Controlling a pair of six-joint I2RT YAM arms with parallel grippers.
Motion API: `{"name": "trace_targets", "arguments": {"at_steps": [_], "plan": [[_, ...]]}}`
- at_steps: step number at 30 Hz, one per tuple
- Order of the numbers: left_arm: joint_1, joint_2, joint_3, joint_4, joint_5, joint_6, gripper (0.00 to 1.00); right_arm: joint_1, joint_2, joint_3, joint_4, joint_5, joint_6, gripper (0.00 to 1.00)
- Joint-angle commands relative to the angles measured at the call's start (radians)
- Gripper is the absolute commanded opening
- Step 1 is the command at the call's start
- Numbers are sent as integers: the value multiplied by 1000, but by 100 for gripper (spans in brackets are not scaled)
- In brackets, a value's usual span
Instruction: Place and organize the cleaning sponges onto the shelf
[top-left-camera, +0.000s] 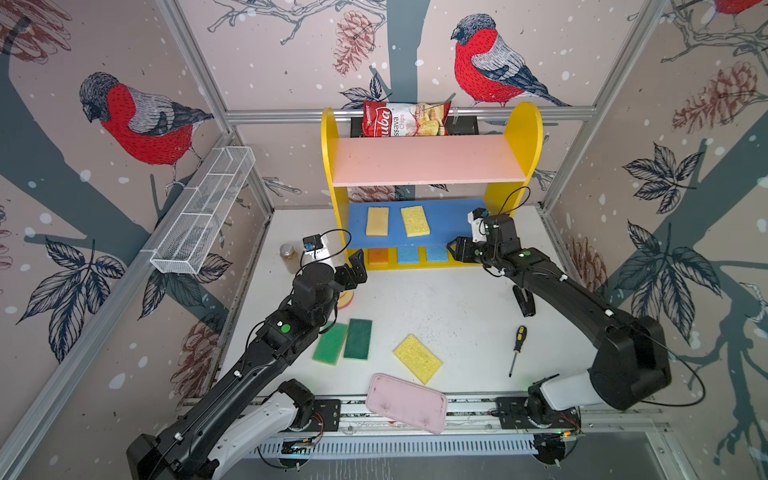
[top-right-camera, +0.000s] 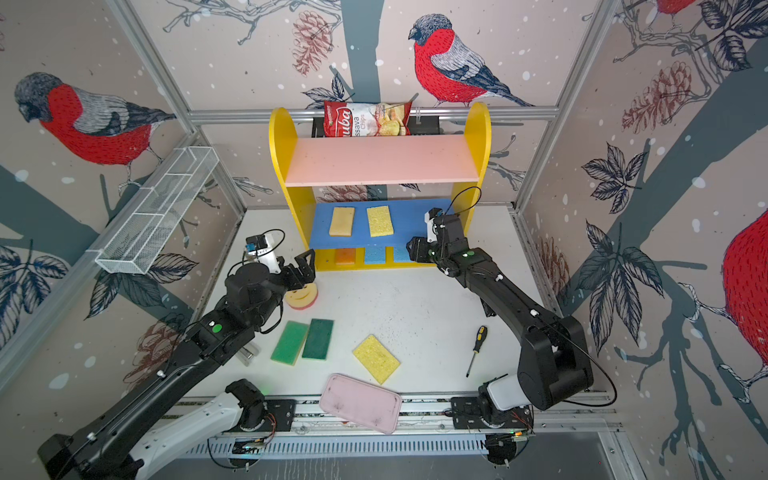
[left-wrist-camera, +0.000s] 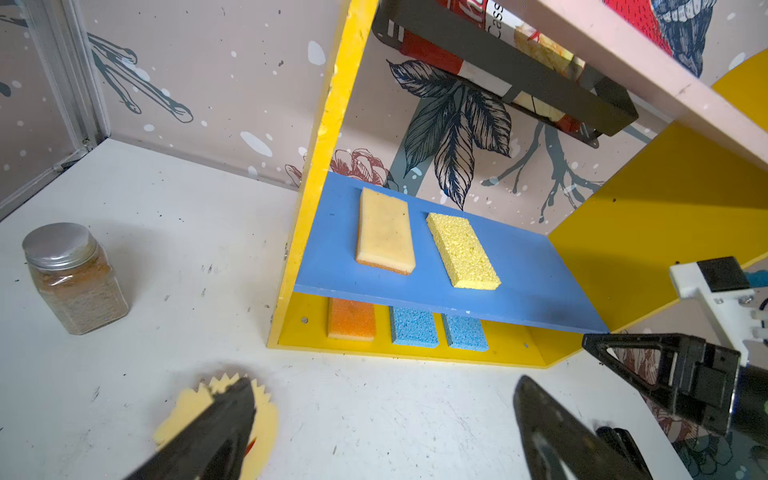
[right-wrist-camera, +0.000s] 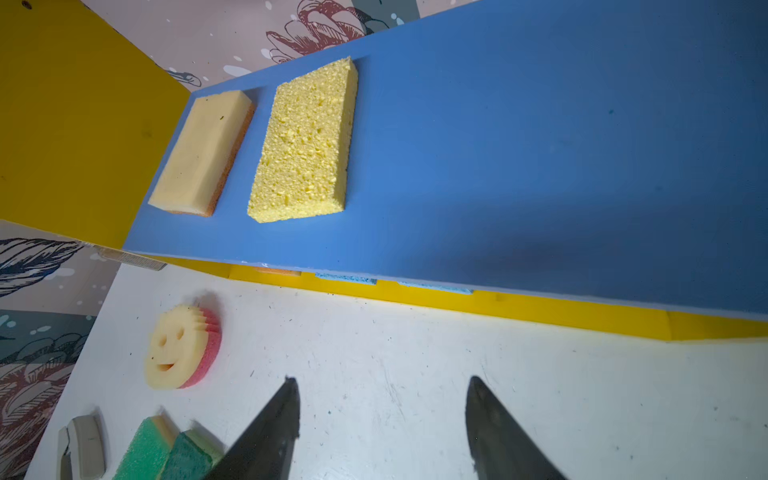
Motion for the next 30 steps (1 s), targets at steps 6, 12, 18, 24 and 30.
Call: {"name": "trace_targets", "arguments": {"at_steps": [6,12,18,24,30], "plan": [[1,-60,-46,-9,-30,-90,96,-19,-30,-64,162,-158,75,4],[1,-68,-48,-34,-30,-92,96,39,77,20,199,-166,94,1],[3,-35,4,-73,-36,-45,96,109,208,124,212,-147,101,1],[3,-10,35,-94,-39,-11,96,134,288,173,224,-144,120,1],[5,-19,13,-72,-45,-11,96,139,347,224,213,-132,114,1]]}}
